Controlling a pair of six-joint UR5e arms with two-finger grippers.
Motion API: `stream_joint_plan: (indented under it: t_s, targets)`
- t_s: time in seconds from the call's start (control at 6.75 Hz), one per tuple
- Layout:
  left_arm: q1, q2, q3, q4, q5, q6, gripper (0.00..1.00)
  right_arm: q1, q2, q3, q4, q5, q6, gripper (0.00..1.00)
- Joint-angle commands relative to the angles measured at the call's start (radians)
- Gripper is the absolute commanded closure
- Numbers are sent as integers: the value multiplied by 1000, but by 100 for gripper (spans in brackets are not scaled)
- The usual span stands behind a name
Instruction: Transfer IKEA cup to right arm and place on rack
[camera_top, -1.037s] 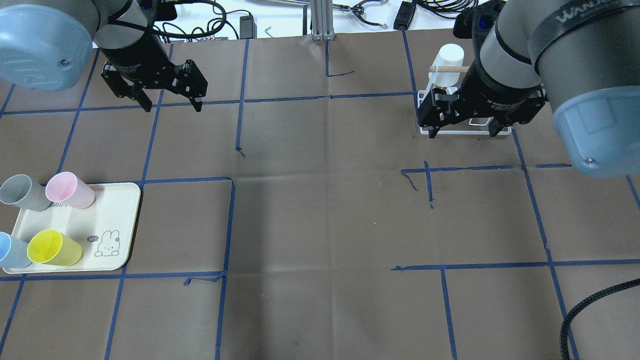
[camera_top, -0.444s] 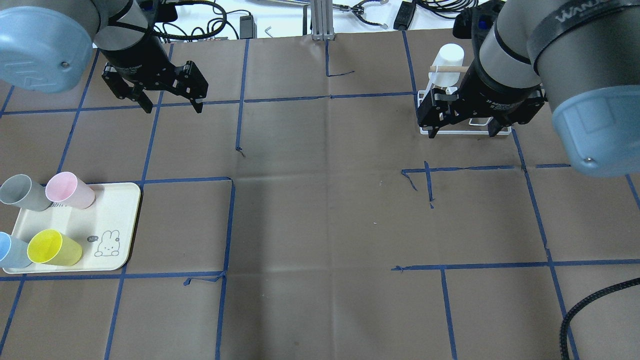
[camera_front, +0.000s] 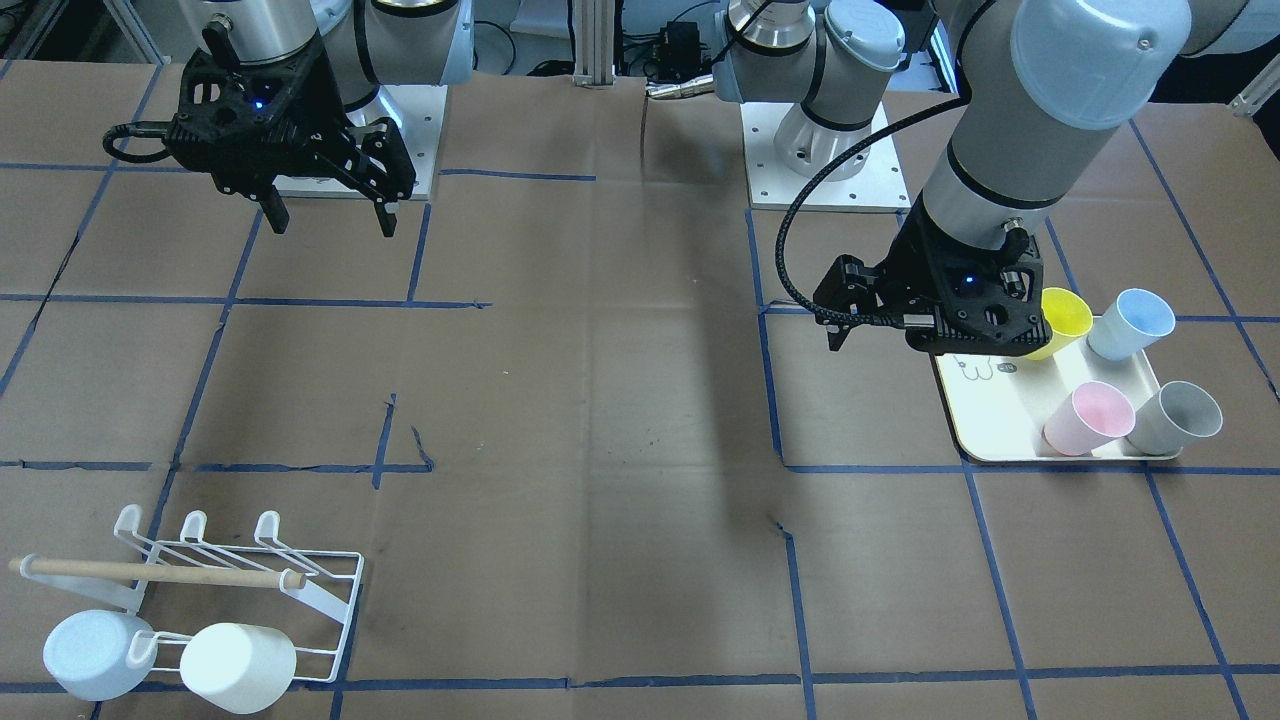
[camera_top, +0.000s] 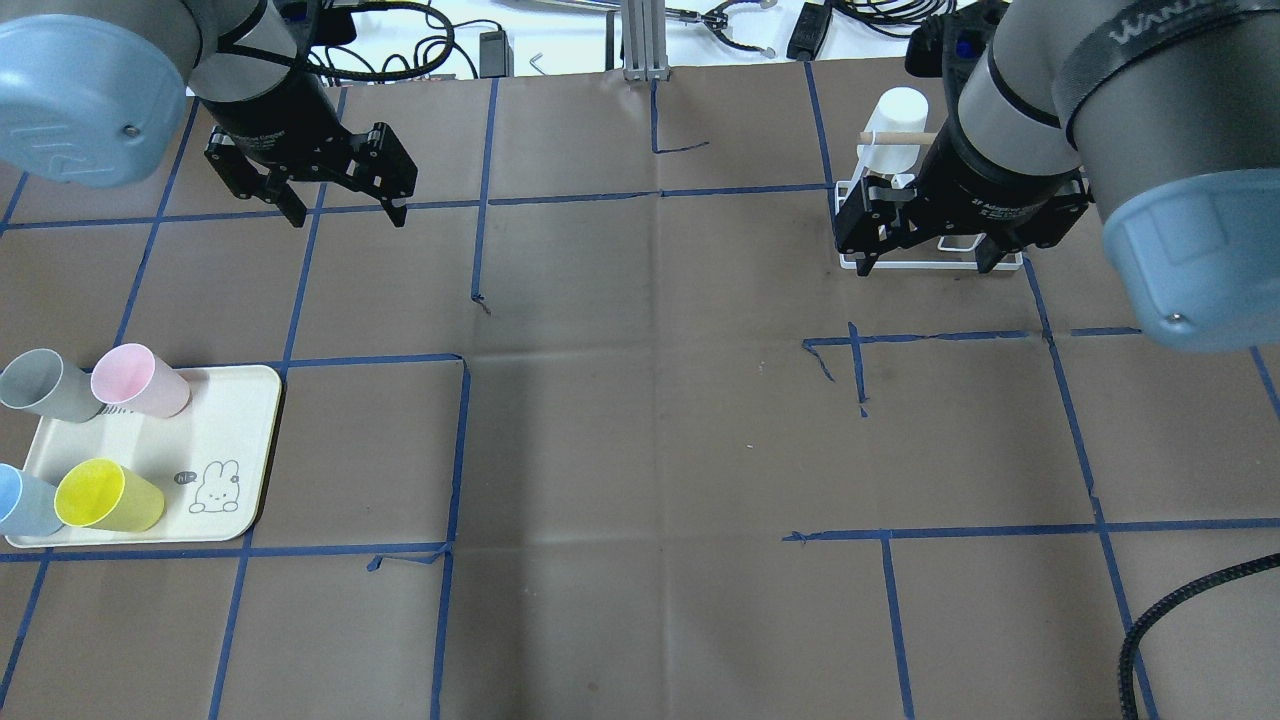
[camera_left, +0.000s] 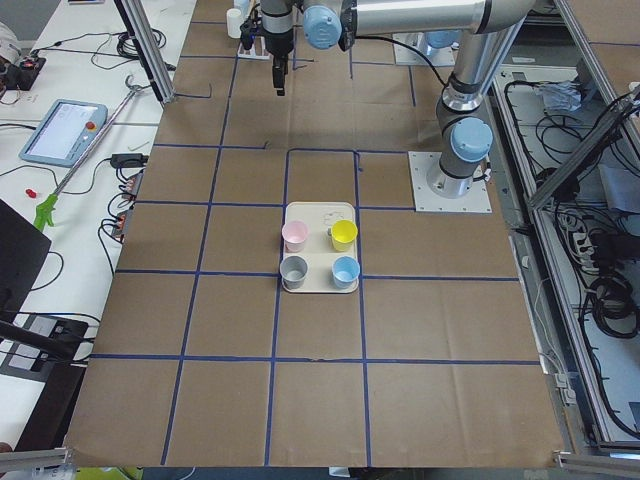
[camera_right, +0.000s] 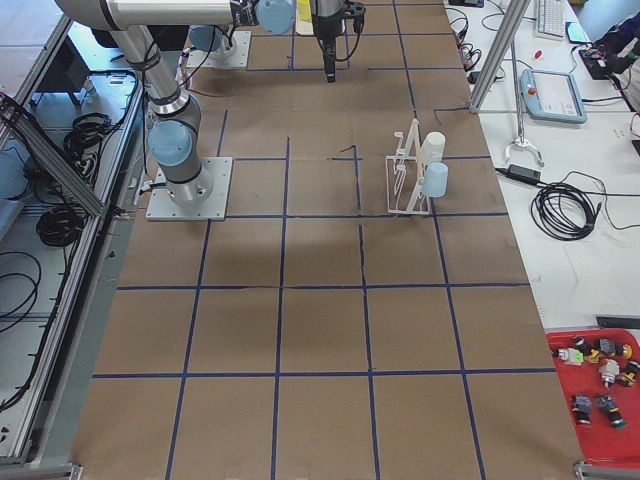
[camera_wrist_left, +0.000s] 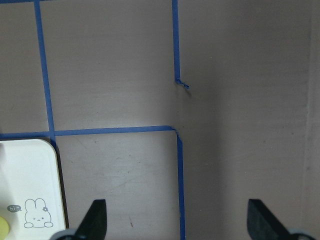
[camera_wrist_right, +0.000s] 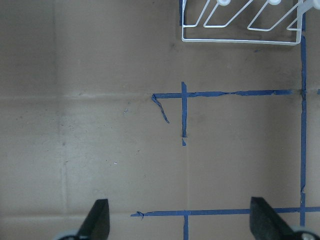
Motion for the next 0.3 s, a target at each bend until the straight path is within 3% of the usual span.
stream_joint_plan:
  t_s: [0.0,0.15]
  targets:
    - [0,0,0,0,-1,0,0,0,2,1,-1,1,0,0]
    - [0,0,0,0,-1,0,0,0,2,1,-1,1,0,0]
